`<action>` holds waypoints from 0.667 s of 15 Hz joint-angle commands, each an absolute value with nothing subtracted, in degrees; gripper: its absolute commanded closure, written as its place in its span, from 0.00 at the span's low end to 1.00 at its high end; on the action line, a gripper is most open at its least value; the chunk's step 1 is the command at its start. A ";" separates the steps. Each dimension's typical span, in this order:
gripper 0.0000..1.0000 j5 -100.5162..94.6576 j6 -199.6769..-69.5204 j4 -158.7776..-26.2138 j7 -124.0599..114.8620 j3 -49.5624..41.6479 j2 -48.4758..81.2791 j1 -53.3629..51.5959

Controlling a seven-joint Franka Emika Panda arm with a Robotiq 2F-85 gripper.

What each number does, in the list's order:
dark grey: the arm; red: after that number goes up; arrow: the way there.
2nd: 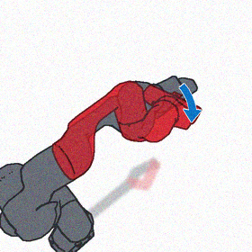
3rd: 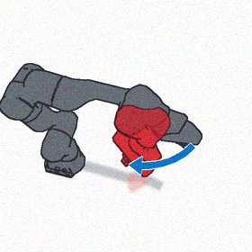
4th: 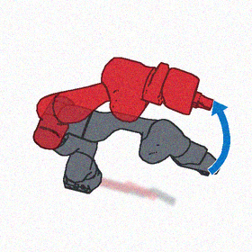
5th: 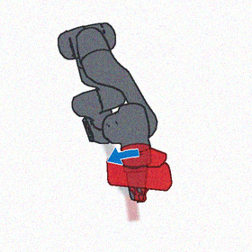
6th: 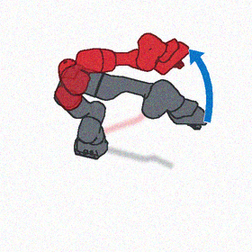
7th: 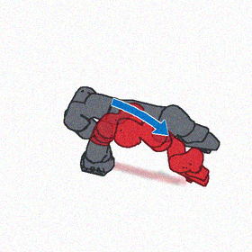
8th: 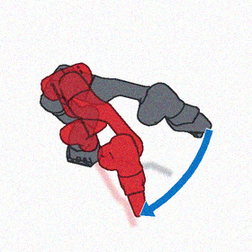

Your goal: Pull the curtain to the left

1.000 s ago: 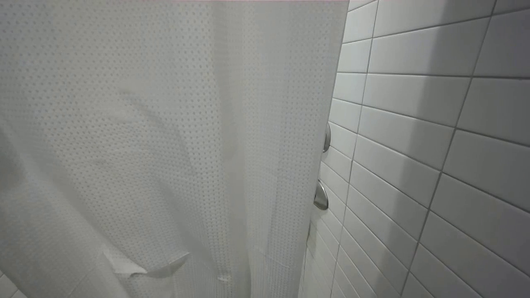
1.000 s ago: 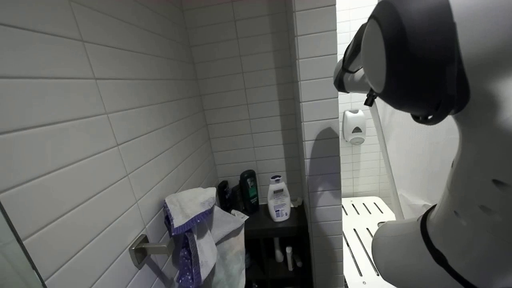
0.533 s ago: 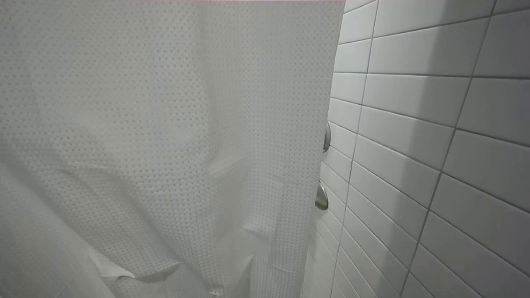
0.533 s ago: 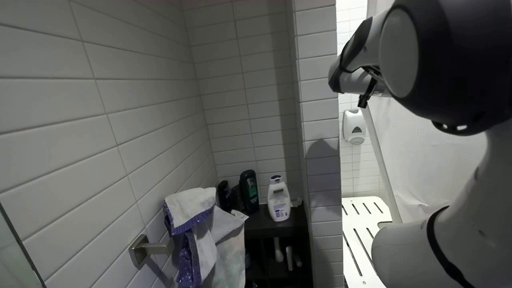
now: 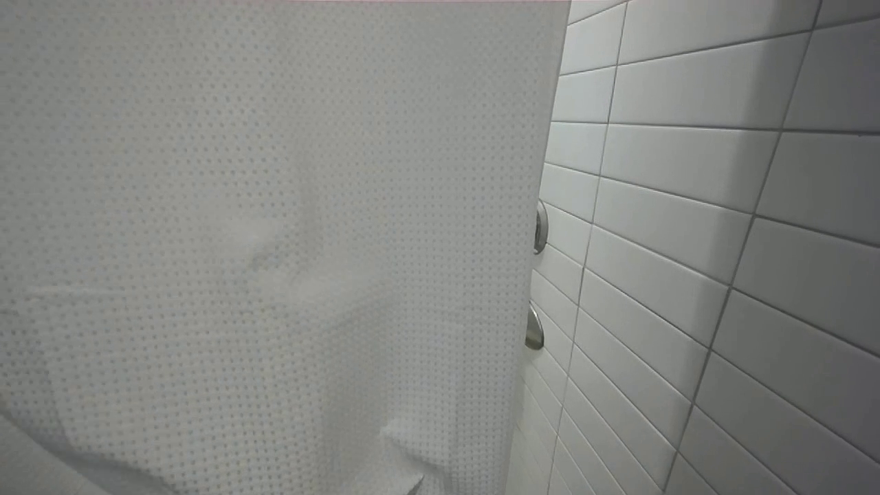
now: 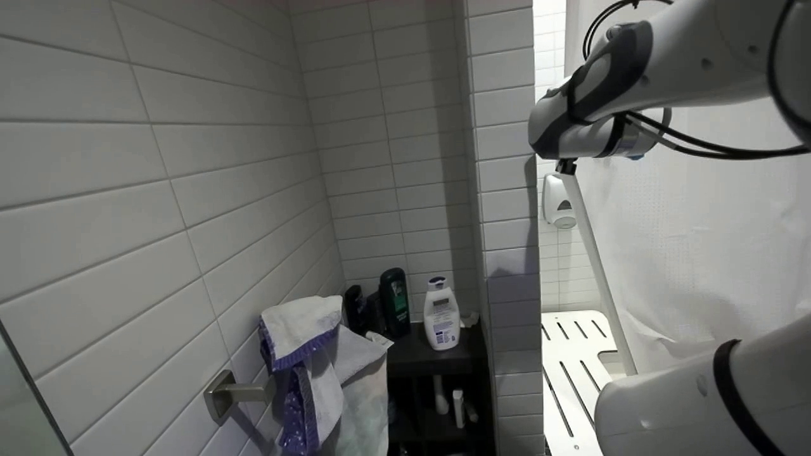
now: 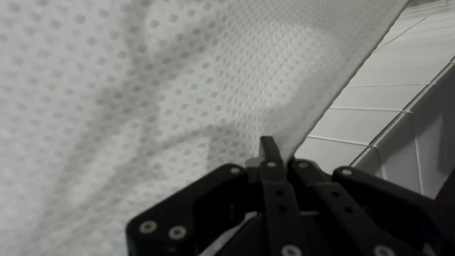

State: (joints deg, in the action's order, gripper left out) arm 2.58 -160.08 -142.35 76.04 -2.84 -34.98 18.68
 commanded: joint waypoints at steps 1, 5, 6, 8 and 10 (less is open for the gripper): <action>0.73 -7.37 -157.19 -147.54 72.91 -7.33 -35.19 16.91; 0.49 -15.23 -152.20 -149.64 70.33 -11.85 -33.74 18.90; 0.43 -16.37 -151.02 -149.93 69.78 -12.90 -33.47 19.33; 0.29 -18.31 -148.70 -150.39 68.78 -14.55 -33.85 20.56; 0.14 -20.11 -147.41 -150.73 68.28 -16.08 -34.21 21.67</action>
